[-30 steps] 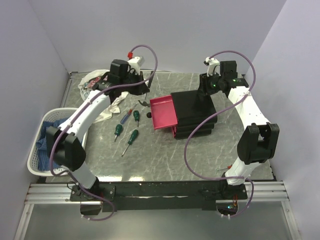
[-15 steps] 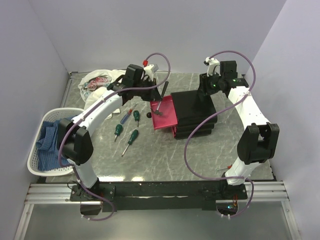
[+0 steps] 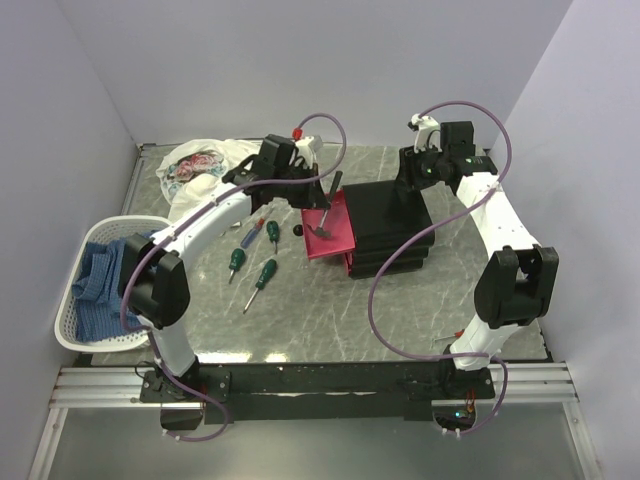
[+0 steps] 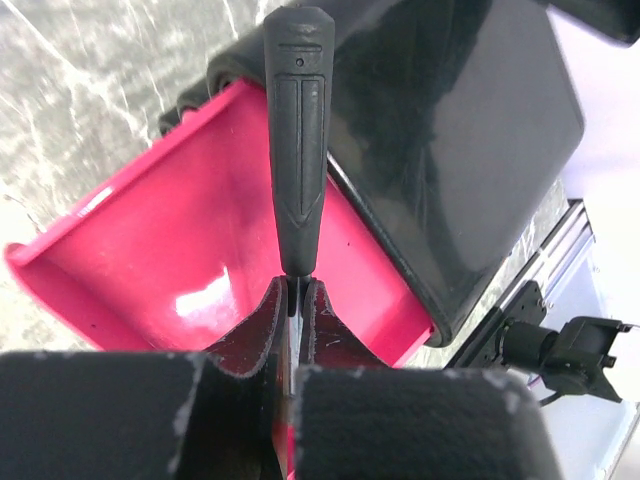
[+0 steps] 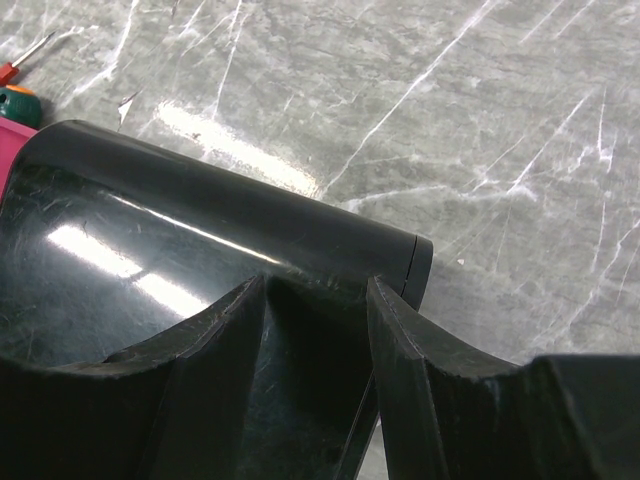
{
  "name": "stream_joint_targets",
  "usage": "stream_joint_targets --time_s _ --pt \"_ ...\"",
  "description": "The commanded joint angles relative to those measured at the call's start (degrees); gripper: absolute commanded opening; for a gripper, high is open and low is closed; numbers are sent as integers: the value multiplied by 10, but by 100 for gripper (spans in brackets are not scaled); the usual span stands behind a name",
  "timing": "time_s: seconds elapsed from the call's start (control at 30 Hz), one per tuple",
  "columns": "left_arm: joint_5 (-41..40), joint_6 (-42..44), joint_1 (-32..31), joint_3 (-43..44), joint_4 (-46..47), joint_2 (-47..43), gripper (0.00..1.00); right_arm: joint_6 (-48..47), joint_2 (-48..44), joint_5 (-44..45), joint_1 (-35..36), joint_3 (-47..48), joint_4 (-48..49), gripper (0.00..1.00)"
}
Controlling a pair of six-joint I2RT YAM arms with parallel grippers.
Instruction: Sort the tools into containers
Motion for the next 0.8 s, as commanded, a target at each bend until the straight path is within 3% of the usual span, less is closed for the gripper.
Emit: stream_joint_targets --time_s 0.0,0.43,0.77 --pt "4 -11 -4 -18 16 -6 1 3 25 2 -6 6 -46 53" --pt "-15 11 -21 -34 12 -4 1 5 23 -6 -15 5 -43 53" --pt "-23 -20 -27 -50 -3 6 10 10 32 -14 -21 19 -48 53"
